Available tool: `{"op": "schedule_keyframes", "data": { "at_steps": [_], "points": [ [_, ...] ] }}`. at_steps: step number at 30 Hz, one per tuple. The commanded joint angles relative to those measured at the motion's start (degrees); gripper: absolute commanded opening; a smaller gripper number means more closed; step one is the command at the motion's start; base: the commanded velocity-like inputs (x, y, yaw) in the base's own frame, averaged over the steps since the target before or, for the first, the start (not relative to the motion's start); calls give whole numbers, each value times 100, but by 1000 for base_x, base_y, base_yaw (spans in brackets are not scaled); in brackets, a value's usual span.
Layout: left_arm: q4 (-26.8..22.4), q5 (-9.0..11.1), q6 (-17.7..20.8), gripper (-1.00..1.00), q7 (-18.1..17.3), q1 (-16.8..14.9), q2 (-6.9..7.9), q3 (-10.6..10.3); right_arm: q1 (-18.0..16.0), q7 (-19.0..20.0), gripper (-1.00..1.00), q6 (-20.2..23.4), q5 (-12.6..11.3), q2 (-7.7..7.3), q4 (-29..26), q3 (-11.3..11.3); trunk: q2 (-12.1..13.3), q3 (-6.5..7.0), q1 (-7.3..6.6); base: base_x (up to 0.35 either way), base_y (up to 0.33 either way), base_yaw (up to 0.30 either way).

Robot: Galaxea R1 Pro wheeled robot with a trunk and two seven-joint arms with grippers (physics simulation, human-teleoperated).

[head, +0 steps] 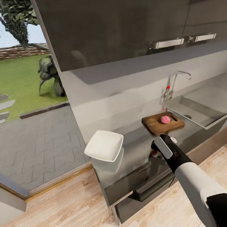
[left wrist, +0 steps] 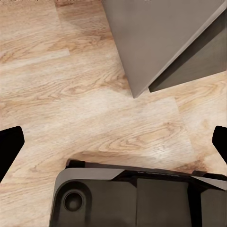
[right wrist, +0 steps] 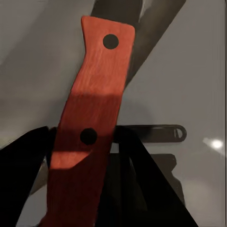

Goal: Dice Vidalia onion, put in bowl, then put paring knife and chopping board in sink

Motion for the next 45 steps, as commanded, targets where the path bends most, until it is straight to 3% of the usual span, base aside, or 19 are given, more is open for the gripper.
{"op": "schedule_keyframes", "data": {
  "at_steps": [1,16,26,39,45],
  "points": [
    [-7,37,-15,100,35,0,3,-16,-2,-67,-100,57,-17,-6,28,8,-8,-4,5,0,0,-62],
    [-7,37,-15,100,35,0,3,-16,-2,-67,-100,66,-17,1,20,-1,-8,125,5,-2,0,-91],
    [-7,37,-15,100,35,0,3,-17,-2,-67,-100,66,-17,3,20,-1,-8,214,5,-232,0,-96],
    [-8,37,-15,100,35,0,3,-19,-2,-62,-100,50,-17,9,6,12,-8,330,5,-22,0,-94],
    [-59,37,-15,100,35,0,3,-31,-2,-54,-100,-132,2,-23,-244,15,-8,385,5,0,0,-32]
  ]
}}
